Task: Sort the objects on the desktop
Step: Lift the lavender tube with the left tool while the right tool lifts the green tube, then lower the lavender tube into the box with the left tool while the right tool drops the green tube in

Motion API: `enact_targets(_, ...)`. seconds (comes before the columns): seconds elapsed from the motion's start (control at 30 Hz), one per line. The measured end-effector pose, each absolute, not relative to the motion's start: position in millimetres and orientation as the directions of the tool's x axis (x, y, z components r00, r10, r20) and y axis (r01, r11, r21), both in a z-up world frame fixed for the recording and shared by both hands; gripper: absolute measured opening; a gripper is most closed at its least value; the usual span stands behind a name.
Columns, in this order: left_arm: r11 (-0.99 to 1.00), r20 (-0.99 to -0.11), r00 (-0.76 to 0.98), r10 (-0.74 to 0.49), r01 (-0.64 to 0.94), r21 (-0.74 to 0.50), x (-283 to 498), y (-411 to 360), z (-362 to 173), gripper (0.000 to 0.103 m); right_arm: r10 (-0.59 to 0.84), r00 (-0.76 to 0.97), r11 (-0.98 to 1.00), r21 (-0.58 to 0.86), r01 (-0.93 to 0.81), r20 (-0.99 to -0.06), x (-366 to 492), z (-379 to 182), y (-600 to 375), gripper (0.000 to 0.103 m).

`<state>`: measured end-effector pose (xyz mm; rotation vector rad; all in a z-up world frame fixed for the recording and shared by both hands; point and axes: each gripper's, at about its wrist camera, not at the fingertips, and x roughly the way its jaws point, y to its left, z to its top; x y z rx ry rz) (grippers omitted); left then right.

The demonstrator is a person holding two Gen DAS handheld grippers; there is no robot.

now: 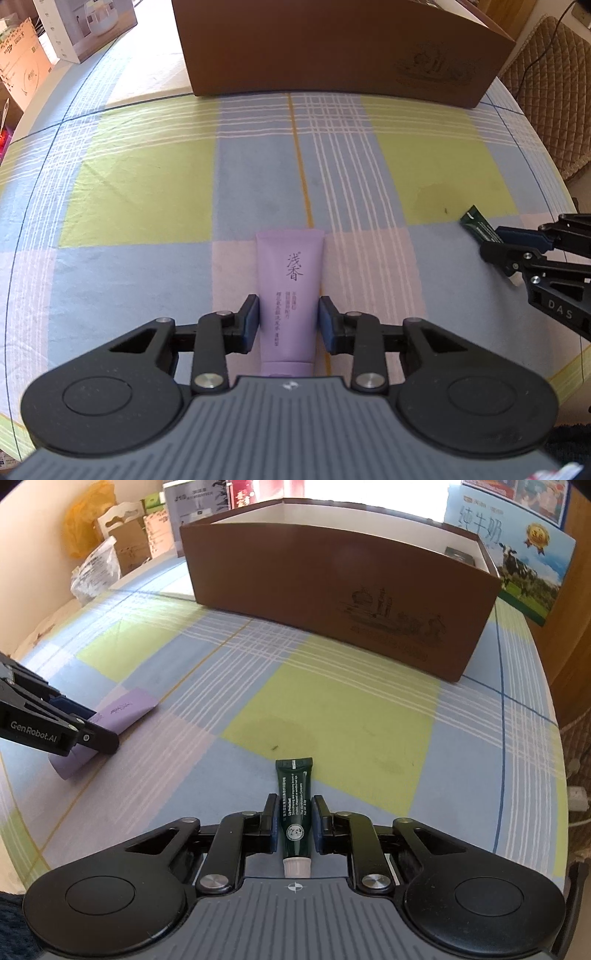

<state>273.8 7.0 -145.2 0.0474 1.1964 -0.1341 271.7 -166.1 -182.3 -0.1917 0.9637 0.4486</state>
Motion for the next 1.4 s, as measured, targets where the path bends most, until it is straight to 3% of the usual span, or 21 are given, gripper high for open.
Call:
enact_targets(0.5,0.989,-0.873,0.471,-0.124,0.134,-0.068,294,15,-98,0.029,0.36,0.569,0.917,0.171,-0.359,-0.74,292,-135,-179,0.014)
enact_targets(1.4,0.977,-0.797,0.576,-0.18,0.202,-0.075,330,8,-41,0.029,0.369,0.657,0.925,0.193,-0.327,-0.657,327,-89,-193,0.014)
